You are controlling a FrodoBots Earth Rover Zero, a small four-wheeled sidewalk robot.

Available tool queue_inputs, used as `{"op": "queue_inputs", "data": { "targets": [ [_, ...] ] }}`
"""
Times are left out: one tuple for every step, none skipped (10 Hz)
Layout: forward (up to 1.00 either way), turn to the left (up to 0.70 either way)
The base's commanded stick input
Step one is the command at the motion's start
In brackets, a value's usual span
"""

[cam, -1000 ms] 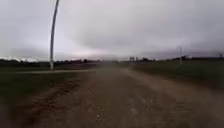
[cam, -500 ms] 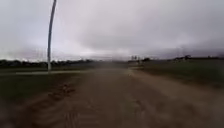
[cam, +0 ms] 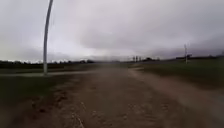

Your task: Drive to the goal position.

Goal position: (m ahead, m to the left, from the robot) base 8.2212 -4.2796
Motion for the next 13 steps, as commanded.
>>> {"op": "queue_inputs", "data": {
  "targets": [
    [0.85,0.0],
    [0.85,0.0],
    [0.85,0.0],
    [0.85,0.0],
    [0.85,0.0],
    [0.85,0.0],
    [0.85,0.0],
    [0.85,0.0],
    [0.85,0.0],
    [0.85,0.0],
    [0.85,0.0],
    [0.85,0.0],
    [0.85,0.0]
  ]
}}
